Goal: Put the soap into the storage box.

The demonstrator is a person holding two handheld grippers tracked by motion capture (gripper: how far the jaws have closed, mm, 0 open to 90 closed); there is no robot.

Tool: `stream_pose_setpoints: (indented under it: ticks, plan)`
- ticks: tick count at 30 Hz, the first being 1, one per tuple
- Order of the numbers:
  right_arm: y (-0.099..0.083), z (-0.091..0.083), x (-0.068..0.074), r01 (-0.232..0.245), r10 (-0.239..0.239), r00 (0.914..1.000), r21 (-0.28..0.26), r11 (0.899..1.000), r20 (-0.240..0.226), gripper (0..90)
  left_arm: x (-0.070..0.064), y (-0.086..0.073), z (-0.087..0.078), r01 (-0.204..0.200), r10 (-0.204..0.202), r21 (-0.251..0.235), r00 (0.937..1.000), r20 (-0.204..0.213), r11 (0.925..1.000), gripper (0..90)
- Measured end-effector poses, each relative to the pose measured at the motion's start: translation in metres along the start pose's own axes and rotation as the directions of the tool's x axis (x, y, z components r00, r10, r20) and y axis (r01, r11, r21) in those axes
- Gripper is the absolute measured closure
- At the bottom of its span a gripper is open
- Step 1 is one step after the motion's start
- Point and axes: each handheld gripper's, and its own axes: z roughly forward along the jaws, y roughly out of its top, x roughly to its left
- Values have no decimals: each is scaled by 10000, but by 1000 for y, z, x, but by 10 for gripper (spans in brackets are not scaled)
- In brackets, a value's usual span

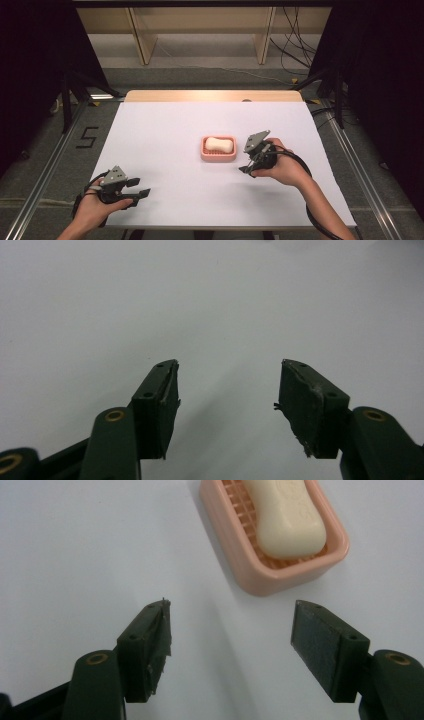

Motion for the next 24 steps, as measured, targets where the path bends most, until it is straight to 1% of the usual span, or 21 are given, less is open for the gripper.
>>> stream_pose_setpoints:
  ticks: [1, 2, 5, 6, 7, 9, 10, 11, 13, 14, 15, 17, 18, 21, 22, 23, 24]
  plan:
    - [-3, -1, 2, -82, 82, 10000, -10, 10000, -40, 329, 0, 0, 0, -26, 27, 79, 10000, -63, 10000, 407]
    - [-6, -2, 3, -134, 134, 9999, -1, 9999, -20, 328, -1, 0, 0, 75, -75, -37, 10000, 45, 10000, 407]
    - [-16, -3, 9, -293, 293, 9996, 120, 9995, 9, 326, 1, 0, -1, -181, 182, 193, 9998, -42, 9997, 407]
    - [-18, -4, 11, -399, 399, 9992, 113, 9991, -4, 325, 0, 0, -1, -132, 133, 160, 9999, -54, 9998, 407]
    - [-21, -4, 12, -379, 379, 9993, 94, 9992, -10, 325, -1, 0, 0, -39, 39, 59, 10000, 26, 10000, 406]
    - [-28, -4, 15, -429, 429, 9991, 80, 9990, -4, 324, -1, 0, 0, -29, 29, 49, 10000, 26, 10000, 406]
    - [-30, -4, 17, -493, 493, 9988, 56, 9988, 76, 323, -1, 0, 0, -24, 24, 47, 10000, 28, 10000, 406]
    - [-33, -4, 19, -610, 609, 9981, 79, 9981, 87, 323, 0, 0, 0, -133, 133, 150, 9999, 5, 9998, 406]
    - [-39, -5, 22, -868, 868, 9962, 22, 9962, 50, 322, 0, 0, 0, -122, 122, 159, 9999, -29, 9998, 406]
    - [-42, -5, 25, -1069, 1068, 9942, 81, 9942, 79, 323, 0, 0, 0, -95, 96, 141, 9999, -118, 9999, 406]
    - [-45, -5, 27, -1137, 1136, 9934, 65, 9935, 186, 322, 0, 0, 0, -112, 114, 144, 9999, -98, 9998, 406]
    - [-47, -4, 28, -1064, 1064, 9943, 21, 9943, 96, 321, 0, 0, 0, -101, 103, 145, 9999, -98, 9998, 406]
    - [-53, -3, 32, -1139, 1139, 9934, -40, 9935, 115, 321, 0, 0, 0, -99, 100, 141, 9999, -106, 9999, 406]
    - [-62, -2, 38, -1303, 1307, 9912, -165, 9913, 192, 320, 0, 0, -1, -69, 69, 143, 10000, 12, 9999, 406]
    - [-62, -2, 38, -1303, 1307, 9912, -165, 9913, 192, 320, 0, 0, -1, -69, 69, 143, 10000, 12, 9999, 406]
    - [-67, -2, 41, -1436, 1447, 9889, -304, 9892, 352, 322, 1, 0, -1, 4, -3, 166, 10000, -53, 9999, 406]
    - [-69, -2, 42, -1364, 1387, 9892, -486, 9895, 476, 322, 0, 0, -1, 145, -145, 61, 9999, -18, 9999, 406]
